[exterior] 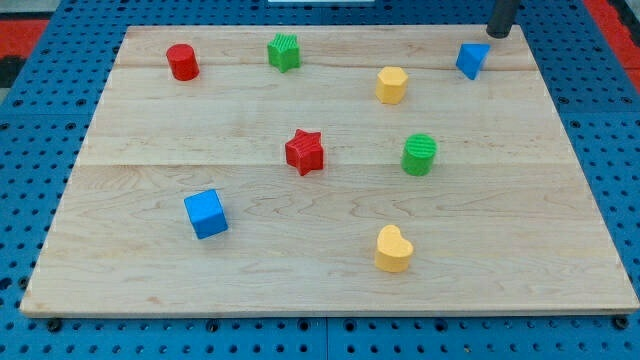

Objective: Move the blue triangle near to the yellow hexagon

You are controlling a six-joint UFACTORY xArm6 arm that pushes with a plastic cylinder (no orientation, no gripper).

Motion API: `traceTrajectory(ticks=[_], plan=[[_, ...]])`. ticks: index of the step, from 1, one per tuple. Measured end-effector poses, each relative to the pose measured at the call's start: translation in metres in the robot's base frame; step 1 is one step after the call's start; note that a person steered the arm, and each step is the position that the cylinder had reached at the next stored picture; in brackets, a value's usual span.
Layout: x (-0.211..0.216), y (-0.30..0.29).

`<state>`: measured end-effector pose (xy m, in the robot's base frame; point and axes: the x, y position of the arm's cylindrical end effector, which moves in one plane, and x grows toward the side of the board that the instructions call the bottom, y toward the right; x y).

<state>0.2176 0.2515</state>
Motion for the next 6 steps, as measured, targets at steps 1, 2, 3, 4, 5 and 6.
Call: traceTrajectory(ticks=[1,2,3,4,5,6], plan=[[0.043,0.000],[0.043,0.000],[0.043,-0.028],[0.043,-0.071],[0.043,-0.071],[0.092,-0.071]])
